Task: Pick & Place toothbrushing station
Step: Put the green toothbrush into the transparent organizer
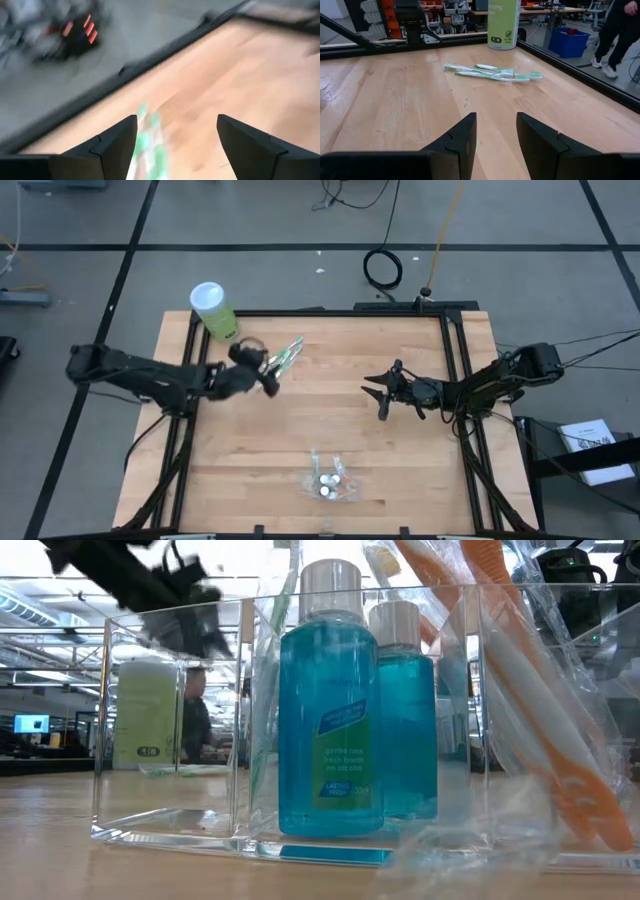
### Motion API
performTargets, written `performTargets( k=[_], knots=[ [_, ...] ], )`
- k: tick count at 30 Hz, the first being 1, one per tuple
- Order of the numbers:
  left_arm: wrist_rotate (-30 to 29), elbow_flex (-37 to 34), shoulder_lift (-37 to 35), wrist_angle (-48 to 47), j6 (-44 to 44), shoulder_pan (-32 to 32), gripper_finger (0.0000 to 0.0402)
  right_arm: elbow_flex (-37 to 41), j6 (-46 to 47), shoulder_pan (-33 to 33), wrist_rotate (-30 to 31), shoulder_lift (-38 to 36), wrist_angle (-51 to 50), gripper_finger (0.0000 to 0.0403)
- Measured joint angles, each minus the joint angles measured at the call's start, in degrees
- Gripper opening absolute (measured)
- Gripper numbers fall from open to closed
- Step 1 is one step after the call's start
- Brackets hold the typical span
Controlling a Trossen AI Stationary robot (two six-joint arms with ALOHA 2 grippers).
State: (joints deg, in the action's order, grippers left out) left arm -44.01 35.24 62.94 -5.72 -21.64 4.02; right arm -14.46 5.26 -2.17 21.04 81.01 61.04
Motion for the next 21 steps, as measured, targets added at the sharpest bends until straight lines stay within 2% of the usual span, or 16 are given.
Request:
performTargets(
  k=[4, 9, 15, 18, 21],
  knots=[
    [9.1, 0.0, 3.4, -5.7, -5.4, -10.4, 0.0282, 0.0, -0.1, 0.0, 0.1, 0.0, 0.0, 0.013],
    [15.7, 0.1, 11.2, -4.3, -1.2, -18.4, 0.0282, 0.0, -0.2, 0.3, 0.1, 0.0, 0.2, 0.013],
    [22.8, 0.0, 22.3, 1.3, -0.3, -24.2, 0.0282, 0.0, 0.0, 0.4, 0.0, 0.0, 0.0, 0.013],
    [27.7, 0.0, 26.1, 4.6, -2.4, -25.3, 0.0282, 0.0, 0.0, 0.3, -0.1, 0.0, 0.0, 0.013],
    [29.8, 0.0, 28.4, 7.5, -2.9, -25.1, 0.0282, 0.0, 0.0, 0.3, -0.1, 0.0, 0.0, 0.013]
  ],
)
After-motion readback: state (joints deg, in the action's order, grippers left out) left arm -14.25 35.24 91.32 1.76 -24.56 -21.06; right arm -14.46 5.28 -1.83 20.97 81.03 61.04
